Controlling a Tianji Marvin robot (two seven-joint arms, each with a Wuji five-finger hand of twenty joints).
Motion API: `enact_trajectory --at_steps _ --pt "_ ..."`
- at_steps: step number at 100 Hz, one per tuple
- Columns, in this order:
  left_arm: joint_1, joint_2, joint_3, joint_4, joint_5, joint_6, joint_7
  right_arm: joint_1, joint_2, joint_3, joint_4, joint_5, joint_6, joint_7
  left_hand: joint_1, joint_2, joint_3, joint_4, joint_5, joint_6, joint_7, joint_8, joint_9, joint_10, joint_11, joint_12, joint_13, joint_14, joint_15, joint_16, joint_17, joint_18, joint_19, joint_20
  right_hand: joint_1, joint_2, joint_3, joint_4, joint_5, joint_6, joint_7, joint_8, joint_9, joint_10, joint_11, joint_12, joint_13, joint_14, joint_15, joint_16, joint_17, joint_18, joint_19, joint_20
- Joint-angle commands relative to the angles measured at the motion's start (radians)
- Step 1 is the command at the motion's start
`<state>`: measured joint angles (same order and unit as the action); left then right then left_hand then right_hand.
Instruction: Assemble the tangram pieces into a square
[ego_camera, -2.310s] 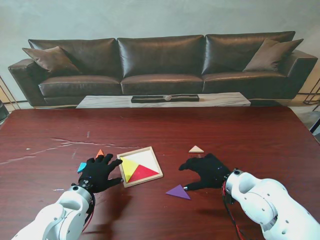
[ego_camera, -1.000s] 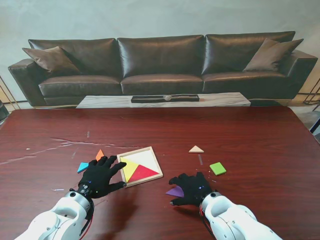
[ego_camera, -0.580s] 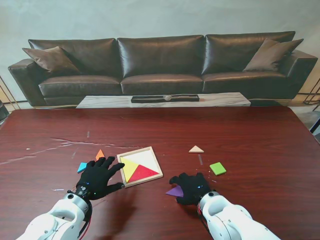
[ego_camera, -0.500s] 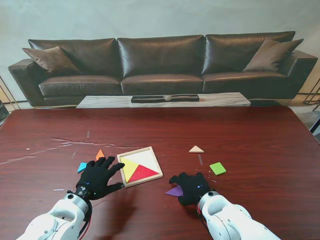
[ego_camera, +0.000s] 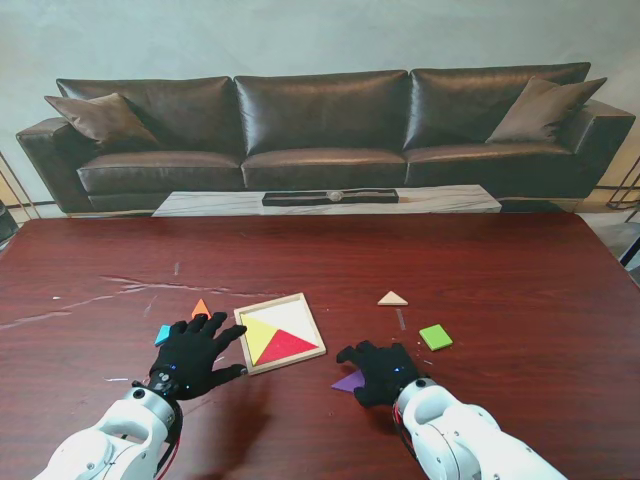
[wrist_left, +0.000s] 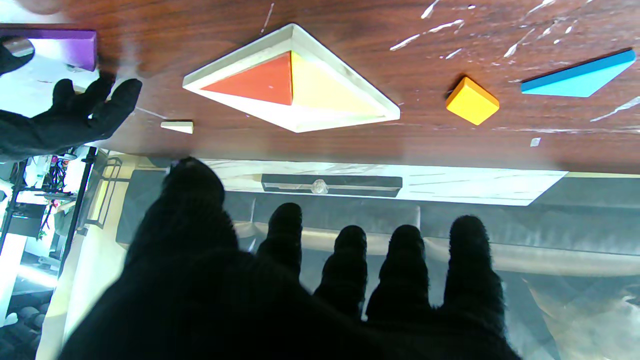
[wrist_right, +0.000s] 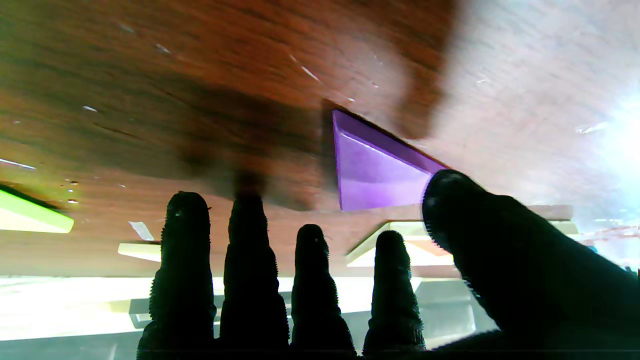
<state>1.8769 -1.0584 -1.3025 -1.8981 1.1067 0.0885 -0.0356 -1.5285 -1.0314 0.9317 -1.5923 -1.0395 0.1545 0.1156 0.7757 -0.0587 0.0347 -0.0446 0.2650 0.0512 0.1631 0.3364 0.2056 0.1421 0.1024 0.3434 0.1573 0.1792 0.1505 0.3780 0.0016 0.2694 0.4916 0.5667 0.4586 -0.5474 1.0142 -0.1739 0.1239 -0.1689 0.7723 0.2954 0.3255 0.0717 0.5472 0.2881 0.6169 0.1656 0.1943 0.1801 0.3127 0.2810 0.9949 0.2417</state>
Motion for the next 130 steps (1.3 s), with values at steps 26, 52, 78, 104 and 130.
enact_trajectory --at_steps 26,52,78,104,130 --pt "0.009 -0.002 -0.003 -0.01 0.0 0.003 0.003 -0.034 0.005 0.006 0.047 -0.001 -0.05 0.02 0.037 0.036 -0.021 0.069 0.028 -0.004 -0.013 0.012 -0.041 0.01 -0.019 -0.004 -0.022 -0.008 -0.021 -0.004 -0.005 0.023 -0.015 0.0 -0.077 -0.033 0.007 -0.018 -0.001 -0.03 0.013 -0.013 0.021 -0.009 0.003 0.007 0.059 -0.025 0.046 0.015 -0.025 0.012 0.011 0.026" --pt "0.01 -0.003 -0.002 -0.013 0.004 0.007 0.006 -0.019 0.011 0.005 0.082 -0.018 -0.081 0.027 0.041 0.037 -0.02 0.069 0.031 -0.004 -0.011 0.012 -0.041 0.009 -0.016 -0.002 -0.02 -0.011 -0.019 -0.004 -0.005 0.023 -0.013 0.0 -0.039 -0.076 0.056 -0.02 0.028 -0.035 0.037 0.005 0.04 -0.024 0.033 0.021 0.076 -0.068 0.082 0.035 -0.008 0.002 0.031 0.035" --pt "0.013 -0.003 -0.004 -0.016 0.007 0.013 0.005 0.008 0.008 -0.034 0.121 0.012 -0.076 0.007 0.044 0.038 -0.02 0.069 0.034 -0.005 -0.008 0.012 -0.042 0.006 -0.013 -0.002 -0.019 -0.012 -0.018 -0.003 -0.004 0.023 -0.011 0.0 -0.046 -0.08 0.062 -0.022 0.049 -0.047 0.059 0.024 0.07 -0.038 0.058 0.031 0.104 -0.061 0.105 0.045 0.014 -0.004 0.051 0.044" --pt "0.007 -0.004 -0.001 -0.012 -0.017 0.007 0.004 -0.016 0.007 -0.018 0.085 0.023 -0.064 0.021 0.046 0.037 -0.02 0.069 0.036 -0.006 -0.006 0.013 -0.042 0.006 -0.01 -0.002 -0.02 -0.011 -0.017 -0.004 -0.004 0.023 -0.01 -0.002 -0.099 -0.045 0.027 -0.028 0.054 -0.066 0.058 0.04 0.064 -0.046 0.042 0.025 0.066 -0.063 0.093 0.044 -0.018 0.005 0.038 0.041" --pt "0.018 -0.005 -0.002 -0.028 -0.026 0.001 0.001 -0.074 0.013 0.028 -0.008 -0.032 -0.027 0.09 0.046 0.038 -0.02 0.069 0.036 -0.005 -0.005 0.012 -0.045 0.006 -0.01 -0.002 -0.021 -0.012 -0.018 -0.004 -0.006 0.023 -0.01 -0.003 -0.136 -0.02 -0.022 -0.023 0.03 -0.065 0.021 0.034 0.043 -0.044 0.021 0.016 0.043 -0.047 0.078 0.041 -0.05 0.021 0.038 0.044"
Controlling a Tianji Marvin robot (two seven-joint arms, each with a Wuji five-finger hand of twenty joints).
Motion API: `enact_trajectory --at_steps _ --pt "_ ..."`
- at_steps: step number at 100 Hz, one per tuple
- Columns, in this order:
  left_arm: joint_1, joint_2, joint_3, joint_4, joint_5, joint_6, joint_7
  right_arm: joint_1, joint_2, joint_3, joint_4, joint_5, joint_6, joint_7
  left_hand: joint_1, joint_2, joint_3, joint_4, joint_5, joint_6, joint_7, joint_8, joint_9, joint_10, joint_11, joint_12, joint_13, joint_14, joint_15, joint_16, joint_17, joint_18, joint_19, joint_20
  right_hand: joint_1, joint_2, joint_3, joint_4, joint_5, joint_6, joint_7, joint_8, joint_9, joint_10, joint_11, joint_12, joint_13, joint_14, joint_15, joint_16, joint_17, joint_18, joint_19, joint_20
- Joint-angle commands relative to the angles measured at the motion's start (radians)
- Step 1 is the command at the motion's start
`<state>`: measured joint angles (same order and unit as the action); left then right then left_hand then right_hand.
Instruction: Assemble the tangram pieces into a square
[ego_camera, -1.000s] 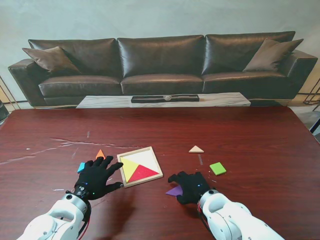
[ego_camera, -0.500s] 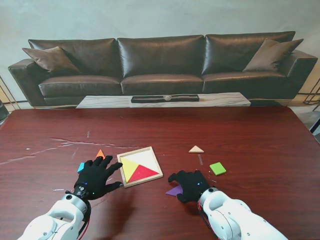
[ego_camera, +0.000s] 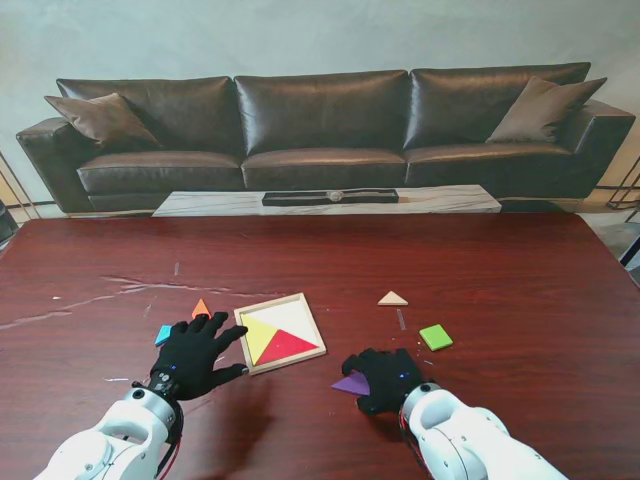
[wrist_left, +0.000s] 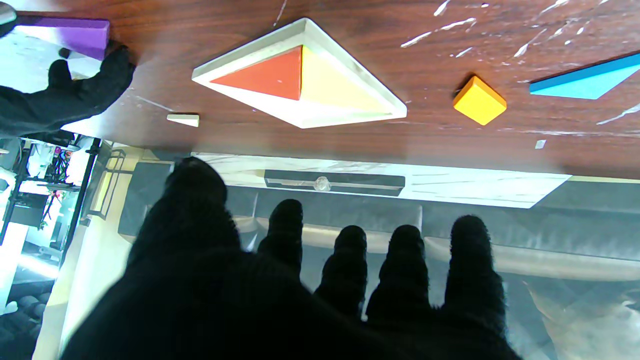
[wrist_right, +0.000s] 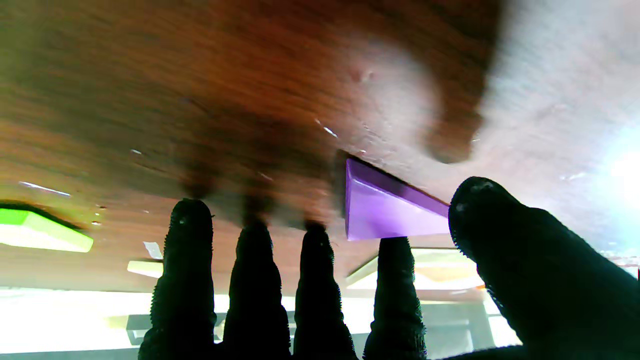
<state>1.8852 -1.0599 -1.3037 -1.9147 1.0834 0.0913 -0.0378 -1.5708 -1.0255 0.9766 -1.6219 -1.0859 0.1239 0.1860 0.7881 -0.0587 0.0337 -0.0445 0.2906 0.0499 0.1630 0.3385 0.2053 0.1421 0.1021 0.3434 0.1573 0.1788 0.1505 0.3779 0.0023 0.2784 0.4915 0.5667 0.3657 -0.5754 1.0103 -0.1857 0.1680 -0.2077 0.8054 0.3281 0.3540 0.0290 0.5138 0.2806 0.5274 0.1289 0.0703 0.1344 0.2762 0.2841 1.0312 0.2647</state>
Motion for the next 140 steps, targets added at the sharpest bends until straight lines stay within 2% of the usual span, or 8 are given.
enact_trajectory --at_steps 1,31,58,110,126,128,133,140 --pt "0.011 -0.003 -0.002 -0.011 -0.003 -0.002 0.004 -0.032 0.007 -0.017 0.021 0.014 0.005 0.02 0.034 0.039 -0.019 0.069 0.01 -0.004 -0.005 0.01 -0.045 0.006 -0.009 -0.002 -0.021 -0.011 -0.018 -0.004 -0.007 0.014 -0.01 -0.003 -0.043 0.008 -0.019 -0.011 -0.015 -0.027 -0.014 0.001 0.014 -0.001 0.053 0.024 0.133 -0.009 0.201 0.087 -0.014 0.018 0.002 0.021" --pt "0.012 -0.003 -0.008 -0.01 -0.008 -0.005 0.002 -0.001 0.007 -0.062 0.054 0.028 0.029 0.015 0.037 0.041 -0.019 0.07 0.011 -0.005 -0.005 0.009 -0.046 0.003 -0.009 -0.002 -0.021 -0.015 -0.018 -0.004 -0.006 0.013 -0.009 -0.003 -0.022 -0.003 -0.018 -0.003 -0.008 -0.031 -0.016 0.01 0.015 -0.002 0.058 0.025 0.14 -0.015 0.198 0.089 -0.011 0.023 0.01 0.026" --pt "0.013 -0.004 -0.008 -0.012 -0.003 -0.002 0.008 0.035 0.011 -0.11 0.102 0.02 0.029 0.005 0.041 0.039 -0.018 0.07 0.012 -0.006 -0.003 0.01 -0.046 0.004 -0.006 -0.002 -0.018 -0.014 -0.016 -0.003 -0.003 0.013 -0.007 -0.003 0.113 -0.101 0.092 -0.01 0.116 -0.039 0.11 0.109 0.072 0.008 0.222 0.093 0.185 -0.187 0.468 0.24 0.021 -0.017 0.031 0.04" --pt "0.026 -0.005 -0.018 -0.021 0.008 0.006 0.018 0.134 0.02 -0.233 0.207 -0.003 -0.002 -0.044 0.046 0.038 -0.016 0.07 0.015 -0.006 0.001 0.01 -0.049 0.003 -0.001 0.001 -0.015 -0.019 -0.012 -0.001 -0.002 0.014 -0.003 -0.003 0.126 -0.134 0.137 -0.01 0.086 -0.077 0.201 0.183 0.05 0.004 0.39 0.157 0.208 -0.265 0.679 0.316 0.033 -0.022 0.084 0.072" --pt "0.027 -0.005 -0.019 -0.022 0.009 0.003 0.018 0.152 0.022 -0.256 0.226 -0.008 -0.002 -0.052 0.047 0.038 -0.016 0.069 0.014 -0.007 0.001 0.009 -0.05 0.002 0.0 0.001 -0.015 -0.019 -0.011 -0.001 -0.001 0.015 -0.002 -0.004 0.218 -0.14 0.153 -0.004 0.087 -0.087 0.247 0.216 0.05 0.014 0.441 0.191 0.226 -0.291 0.745 0.341 0.067 -0.029 0.104 0.082" --pt "0.027 -0.005 -0.019 -0.022 0.009 0.003 0.018 0.153 0.022 -0.257 0.227 -0.008 -0.003 -0.052 0.048 0.037 -0.016 0.07 0.015 -0.006 0.001 0.009 -0.05 0.003 0.0 0.001 -0.014 -0.019 -0.011 -0.001 -0.002 0.015 -0.002 -0.004 0.241 -0.144 0.149 -0.011 0.087 -0.088 0.253 0.219 0.049 0.014 0.446 0.194 0.229 -0.29 0.753 0.344 0.074 -0.032 0.109 0.084" --pt "0.028 -0.005 -0.019 -0.023 0.009 0.003 0.017 0.154 0.022 -0.256 0.231 -0.008 -0.004 -0.052 0.049 0.037 -0.016 0.07 0.015 -0.007 0.001 0.009 -0.051 0.004 0.0 0.001 -0.015 -0.019 -0.011 -0.001 -0.002 0.016 -0.002 -0.004 0.292 -0.161 0.137 -0.093 0.088 -0.087 0.261 0.222 0.05 0.016 0.451 0.198 0.237 -0.283 0.763 0.338 0.089 -0.041 0.118 0.088" --pt "0.029 -0.005 -0.02 -0.024 0.012 0.003 0.018 0.151 0.023 -0.248 0.232 -0.009 -0.01 -0.05 0.048 0.037 -0.016 0.07 0.015 -0.008 0.002 0.009 -0.049 0.003 0.001 0.001 -0.013 -0.02 -0.01 -0.001 -0.001 0.016 -0.001 -0.004 0.345 -0.18 0.127 -0.142 0.092 -0.088 0.268 0.223 0.05 0.017 0.454 0.198 0.242 -0.273 0.766 0.331 0.104 -0.055 0.122 0.089"
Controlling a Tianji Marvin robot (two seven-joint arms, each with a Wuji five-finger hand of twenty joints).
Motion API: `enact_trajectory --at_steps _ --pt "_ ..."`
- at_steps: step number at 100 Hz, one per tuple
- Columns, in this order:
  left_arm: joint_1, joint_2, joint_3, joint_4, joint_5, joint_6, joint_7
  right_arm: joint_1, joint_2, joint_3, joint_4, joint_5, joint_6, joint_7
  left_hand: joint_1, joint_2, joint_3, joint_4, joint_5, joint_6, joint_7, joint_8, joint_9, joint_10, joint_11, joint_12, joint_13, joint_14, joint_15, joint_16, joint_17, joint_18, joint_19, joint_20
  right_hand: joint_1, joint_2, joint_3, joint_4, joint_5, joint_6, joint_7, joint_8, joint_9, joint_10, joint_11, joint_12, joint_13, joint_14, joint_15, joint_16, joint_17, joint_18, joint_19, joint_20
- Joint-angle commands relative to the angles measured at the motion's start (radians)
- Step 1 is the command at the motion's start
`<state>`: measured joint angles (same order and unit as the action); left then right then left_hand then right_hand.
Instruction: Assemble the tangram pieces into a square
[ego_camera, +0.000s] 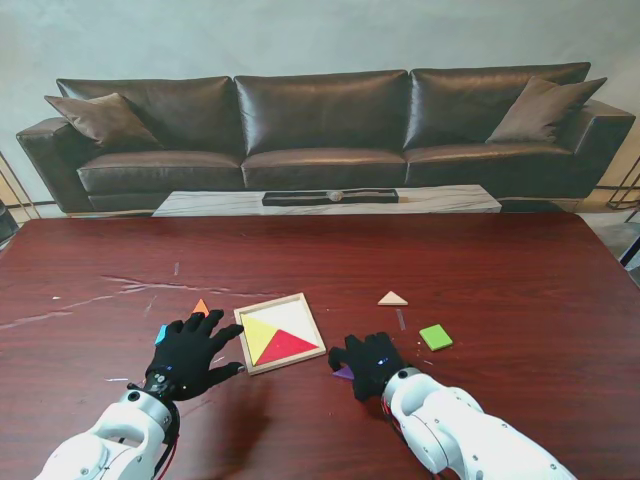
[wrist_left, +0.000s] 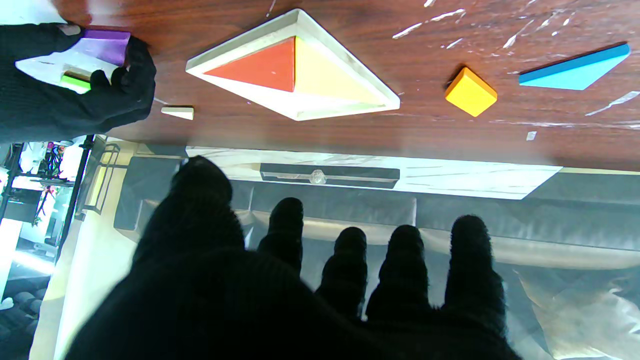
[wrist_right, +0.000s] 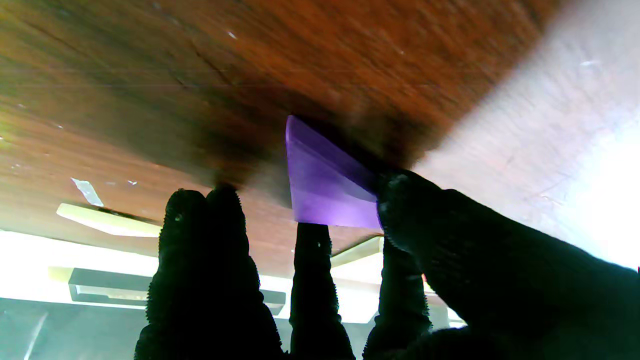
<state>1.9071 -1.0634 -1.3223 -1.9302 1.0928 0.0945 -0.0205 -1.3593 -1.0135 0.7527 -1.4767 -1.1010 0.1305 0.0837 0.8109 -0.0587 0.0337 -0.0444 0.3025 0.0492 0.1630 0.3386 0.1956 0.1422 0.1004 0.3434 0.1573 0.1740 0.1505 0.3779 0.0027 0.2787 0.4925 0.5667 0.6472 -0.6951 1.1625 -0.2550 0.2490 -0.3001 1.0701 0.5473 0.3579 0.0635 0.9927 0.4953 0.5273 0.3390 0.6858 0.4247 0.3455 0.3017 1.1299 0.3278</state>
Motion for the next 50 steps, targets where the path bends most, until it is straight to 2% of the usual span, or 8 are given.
enact_trajectory --at_steps 1,8,18,50 --pt "0.007 -0.002 -0.001 -0.008 0.003 0.0 0.0 -0.06 0.011 -0.023 0.086 0.006 -0.017 0.053 0.025 0.037 -0.016 0.07 0.003 -0.007 0.002 0.009 -0.039 0.003 0.003 0.001 -0.014 -0.015 -0.011 -0.001 -0.001 0.015 -0.002 -0.004 0.07 -0.062 -0.026 -0.078 0.012 0.004 0.004 0.004 0.046 -0.017 -0.024 -0.016 0.243 -0.482 0.15 0.04 0.036 -0.075 0.023 0.025" --pt "0.008 -0.002 -0.001 -0.009 0.003 0.002 0.0 -0.064 0.013 -0.009 0.084 -0.002 -0.03 0.058 0.026 0.037 -0.015 0.07 0.003 -0.006 0.002 0.009 -0.04 0.003 0.003 0.001 -0.014 -0.015 -0.01 -0.001 -0.001 0.015 -0.002 -0.004 0.134 -0.073 -0.039 -0.106 0.012 0.004 0.008 0.002 0.043 -0.019 -0.034 -0.023 0.247 -0.474 0.142 0.032 0.046 -0.098 0.02 0.022" --pt "0.008 -0.002 0.0 -0.009 0.004 0.004 -0.001 -0.072 0.015 0.011 0.079 -0.016 -0.053 0.061 0.029 0.036 -0.014 0.07 0.002 -0.006 0.002 0.009 -0.042 0.004 0.003 0.001 -0.013 -0.017 -0.009 0.0 -0.001 0.014 -0.001 -0.004 0.185 -0.071 -0.043 -0.108 0.015 0.0 0.012 0.0 0.043 -0.028 -0.044 -0.034 0.241 -0.467 0.103 0.019 0.048 -0.115 0.014 0.019" --pt "0.006 -0.001 0.004 -0.009 0.007 0.008 -0.003 -0.05 0.016 0.01 0.122 -0.007 -0.091 0.041 0.03 0.037 -0.013 0.07 0.002 -0.005 0.003 0.008 -0.046 0.005 0.004 0.001 -0.015 -0.019 -0.007 0.002 -0.002 0.013 0.001 -0.005 0.177 -0.071 -0.039 -0.102 0.014 -0.013 0.007 -0.009 0.034 -0.037 -0.07 -0.053 0.233 -0.472 0.077 0.02 0.055 -0.142 0.013 0.017"
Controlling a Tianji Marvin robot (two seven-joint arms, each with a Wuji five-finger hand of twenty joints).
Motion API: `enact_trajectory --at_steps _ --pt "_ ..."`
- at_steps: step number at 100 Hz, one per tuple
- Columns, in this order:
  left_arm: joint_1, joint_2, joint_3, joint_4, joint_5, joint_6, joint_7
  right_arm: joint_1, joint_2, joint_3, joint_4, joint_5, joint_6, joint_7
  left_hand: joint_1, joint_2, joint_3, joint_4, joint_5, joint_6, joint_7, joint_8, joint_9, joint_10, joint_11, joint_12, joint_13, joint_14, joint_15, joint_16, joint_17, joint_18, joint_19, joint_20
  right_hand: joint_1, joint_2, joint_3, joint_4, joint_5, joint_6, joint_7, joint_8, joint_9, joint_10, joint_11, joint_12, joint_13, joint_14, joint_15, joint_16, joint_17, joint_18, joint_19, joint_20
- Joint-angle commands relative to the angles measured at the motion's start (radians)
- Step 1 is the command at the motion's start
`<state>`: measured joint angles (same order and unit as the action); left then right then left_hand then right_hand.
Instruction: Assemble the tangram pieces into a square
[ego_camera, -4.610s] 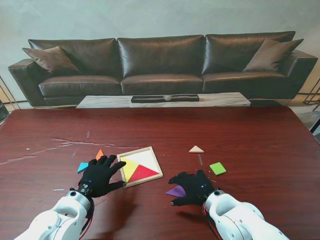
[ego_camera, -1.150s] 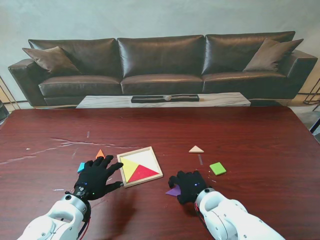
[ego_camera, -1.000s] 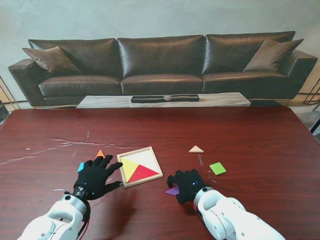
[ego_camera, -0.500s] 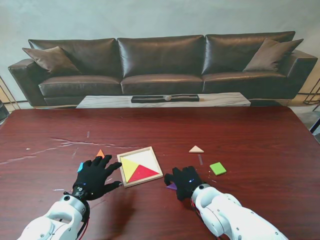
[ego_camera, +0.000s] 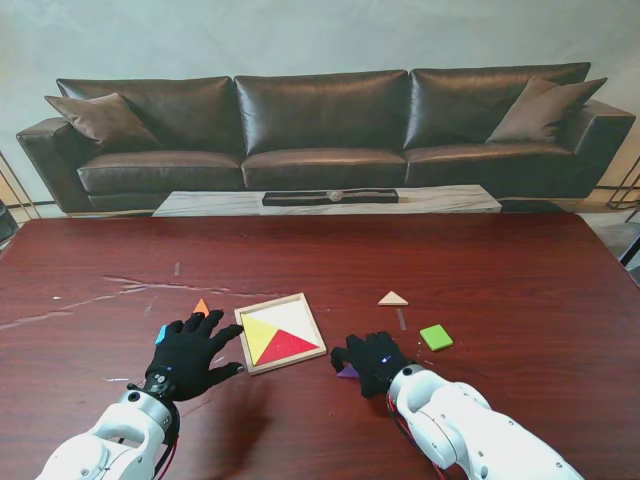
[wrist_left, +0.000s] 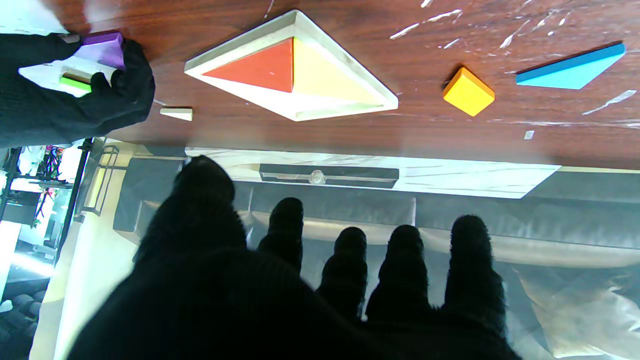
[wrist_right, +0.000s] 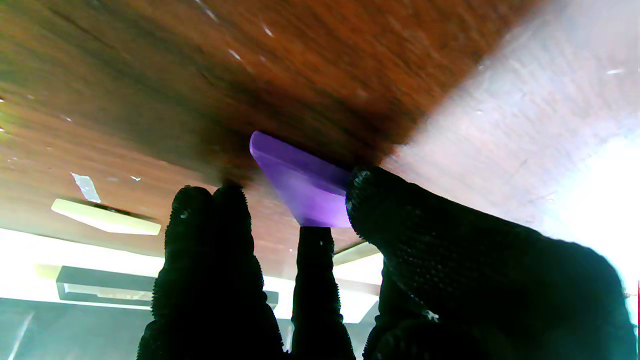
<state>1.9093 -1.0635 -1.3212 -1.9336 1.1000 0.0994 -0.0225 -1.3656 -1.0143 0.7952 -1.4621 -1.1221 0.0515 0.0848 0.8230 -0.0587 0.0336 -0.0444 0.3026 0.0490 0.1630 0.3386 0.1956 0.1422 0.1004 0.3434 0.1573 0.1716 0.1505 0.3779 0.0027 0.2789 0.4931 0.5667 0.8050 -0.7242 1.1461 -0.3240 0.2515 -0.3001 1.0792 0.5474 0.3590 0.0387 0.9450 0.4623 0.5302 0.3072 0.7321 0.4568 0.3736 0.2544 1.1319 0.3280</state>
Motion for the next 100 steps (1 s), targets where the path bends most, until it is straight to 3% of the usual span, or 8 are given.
enact_trajectory --at_steps 1,21,40,45,49,76,91,100 --pt "0.004 -0.001 0.003 -0.005 0.0 0.003 -0.001 -0.042 0.017 -0.033 0.11 0.015 -0.013 0.039 0.018 0.036 -0.013 0.07 0.003 -0.005 0.003 0.008 -0.045 0.006 0.004 0.001 -0.015 -0.017 -0.007 0.002 -0.001 0.013 0.001 -0.005 0.019 -0.042 -0.021 -0.032 0.011 -0.014 -0.003 -0.01 0.033 -0.012 -0.024 -0.021 0.229 -0.441 0.029 -0.013 0.027 -0.095 0.011 0.017" --pt "0.001 -0.001 0.005 -0.003 0.001 0.005 -0.004 -0.031 0.015 -0.038 0.144 0.027 -0.036 -0.003 0.021 0.036 -0.012 0.07 0.006 -0.005 0.006 0.009 -0.047 0.007 0.006 0.001 -0.014 -0.02 -0.004 0.004 0.001 0.013 0.003 -0.005 0.083 -0.079 -0.028 -0.054 0.071 -0.027 0.042 -0.001 0.082 -0.024 -0.004 -0.017 0.271 -0.45 0.049 0.008 0.097 -0.165 0.011 0.009" --pt "0.001 0.0 0.004 -0.002 0.004 0.008 -0.007 -0.014 0.016 -0.049 0.175 0.038 -0.049 -0.012 0.023 0.034 -0.011 0.07 0.007 -0.006 0.007 0.009 -0.048 0.005 0.007 0.002 -0.012 -0.019 -0.002 0.005 0.002 0.013 0.006 -0.005 0.108 -0.093 -0.02 -0.056 0.142 -0.022 0.102 0.039 0.126 -0.015 0.068 0.016 0.293 -0.492 0.228 0.012 0.238 -0.258 0.038 -0.025" --pt "0.002 0.0 0.004 -0.003 0.005 0.009 -0.007 -0.007 0.016 -0.055 0.185 0.042 -0.052 -0.014 0.023 0.033 -0.011 0.07 0.008 -0.006 0.008 0.009 -0.048 0.006 0.008 0.002 -0.011 -0.019 -0.002 0.005 0.003 0.013 0.006 -0.005 0.11 -0.1 -0.013 -0.058 0.152 -0.012 0.104 0.041 0.137 0.003 0.096 0.024 0.298 -0.514 0.321 0.013 0.258 -0.258 0.106 -0.176" --pt "0.002 0.0 0.003 -0.003 0.006 0.009 -0.007 -0.002 0.016 -0.061 0.192 0.045 -0.054 -0.019 0.024 0.033 -0.011 0.07 0.008 -0.007 0.008 0.009 -0.048 0.006 0.008 0.002 -0.011 -0.019 -0.002 0.005 0.003 0.015 0.007 -0.005 0.112 -0.105 -0.009 -0.058 0.157 -0.011 0.105 0.04 0.146 0.015 0.125 0.03 0.303 -0.541 0.39 0.032 0.272 -0.253 0.142 -0.207" --pt "0.004 0.0 0.001 -0.005 0.012 0.012 -0.009 0.038 0.015 -0.096 0.244 0.08 -0.072 -0.028 0.025 0.03 -0.009 0.07 0.009 -0.005 0.011 0.009 -0.049 0.009 0.01 0.002 -0.011 -0.018 0.0 0.006 0.003 0.014 0.009 -0.006 0.079 -0.132 0.011 -0.063 0.173 0.018 0.044 -0.022 0.158 0.056 0.184 0.08 0.314 -0.608 0.569 0.038 0.31 -0.255 0.191 -0.103" --pt "0.004 0.0 0.001 -0.005 0.012 0.013 -0.009 0.058 0.011 -0.109 0.271 0.1 -0.098 -0.052 0.025 0.03 -0.009 0.07 0.009 -0.006 0.011 0.008 -0.05 0.007 0.011 0.001 -0.01 -0.018 0.001 0.006 0.003 0.015 0.01 -0.006 0.088 -0.134 0.018 -0.049 0.258 0.009 0.042 -0.041 0.194 0.058 0.192 0.088 0.345 -0.624 0.6 0.033 0.348 -0.236 0.215 -0.136" --pt "0.003 0.0 0.002 -0.004 0.011 0.014 -0.01 0.069 0.008 -0.115 0.284 0.113 -0.12 -0.066 0.025 0.029 -0.008 0.07 0.01 -0.005 0.012 0.008 -0.049 0.008 0.011 0.001 -0.01 -0.018 0.002 0.006 0.004 0.015 0.012 -0.006 0.09 -0.135 0.015 -0.038 0.332 -0.016 0.052 -0.043 0.221 0.045 0.185 0.097 0.359 -0.626 0.602 0.021 0.368 -0.231 0.242 -0.219"
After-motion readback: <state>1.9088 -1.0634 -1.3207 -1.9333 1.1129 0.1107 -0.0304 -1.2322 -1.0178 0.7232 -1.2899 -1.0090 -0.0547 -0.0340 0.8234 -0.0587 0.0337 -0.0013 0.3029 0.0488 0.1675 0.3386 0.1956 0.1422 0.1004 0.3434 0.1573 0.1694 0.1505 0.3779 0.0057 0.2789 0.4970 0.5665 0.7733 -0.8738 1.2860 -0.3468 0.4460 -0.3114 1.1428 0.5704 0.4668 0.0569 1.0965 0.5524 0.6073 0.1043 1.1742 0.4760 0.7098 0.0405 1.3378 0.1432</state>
